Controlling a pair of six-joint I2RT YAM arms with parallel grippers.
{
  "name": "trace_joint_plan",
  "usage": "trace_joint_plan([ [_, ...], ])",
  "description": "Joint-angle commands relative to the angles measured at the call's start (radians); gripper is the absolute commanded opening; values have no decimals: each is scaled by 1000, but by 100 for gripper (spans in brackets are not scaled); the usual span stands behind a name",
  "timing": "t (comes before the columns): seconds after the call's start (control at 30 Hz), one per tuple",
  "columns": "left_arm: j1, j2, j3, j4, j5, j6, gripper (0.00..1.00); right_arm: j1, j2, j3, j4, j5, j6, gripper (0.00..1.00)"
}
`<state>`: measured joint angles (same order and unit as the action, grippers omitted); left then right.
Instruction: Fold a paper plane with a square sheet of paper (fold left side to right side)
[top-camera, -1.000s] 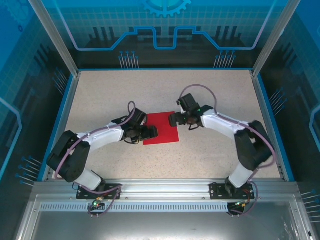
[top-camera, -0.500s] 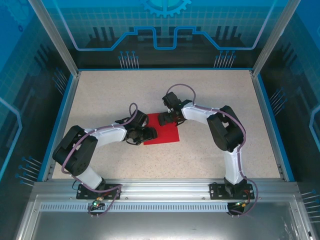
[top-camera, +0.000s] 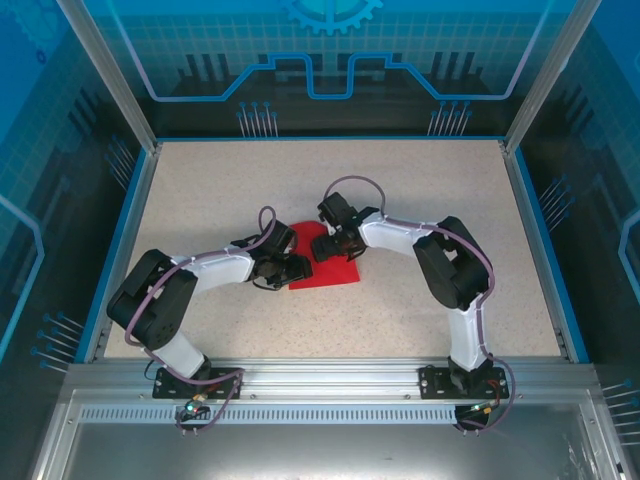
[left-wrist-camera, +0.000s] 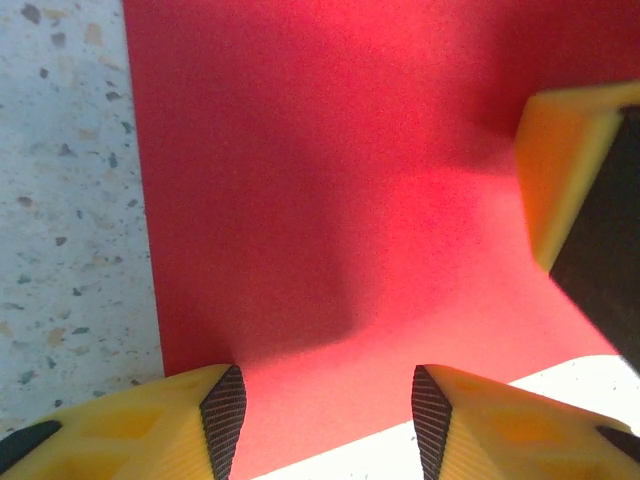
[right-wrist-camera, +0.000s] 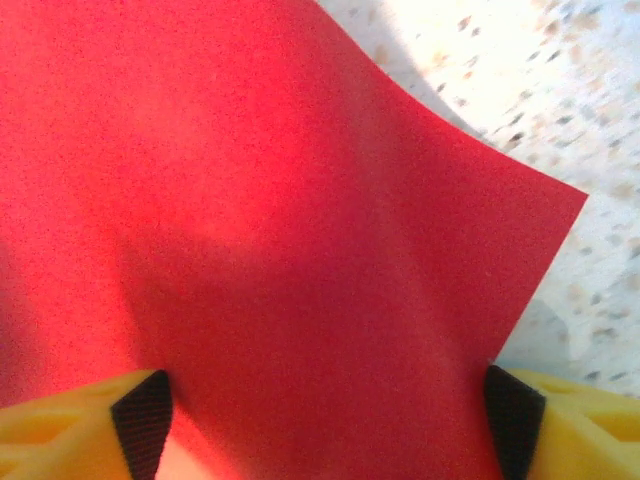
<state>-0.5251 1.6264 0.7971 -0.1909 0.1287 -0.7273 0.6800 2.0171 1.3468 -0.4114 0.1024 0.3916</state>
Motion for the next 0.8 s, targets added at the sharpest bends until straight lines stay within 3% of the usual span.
trace_joint_plan([
  [0.0, 5, 13, -12, -16, -12, 10, 52, 35, -21, -39, -67, -96, 21, 79],
  [0.13, 17, -47, -14, -18, 2, 28, 52, 32, -35, -38, -81, -116, 0, 55],
  [0.3, 63, -153, -31, -10, 53, 50, 56, 18, -83, -56, -60, -177, -3, 36],
  [0.43, 126, -282, -64, -8, 98, 72, 59, -13, -161, -103, 4, -303, -8, 23],
  [0.77, 257, -646, -119, 54, 260, 132, 79, -165, -443, -236, 54, -682, -94, 21],
])
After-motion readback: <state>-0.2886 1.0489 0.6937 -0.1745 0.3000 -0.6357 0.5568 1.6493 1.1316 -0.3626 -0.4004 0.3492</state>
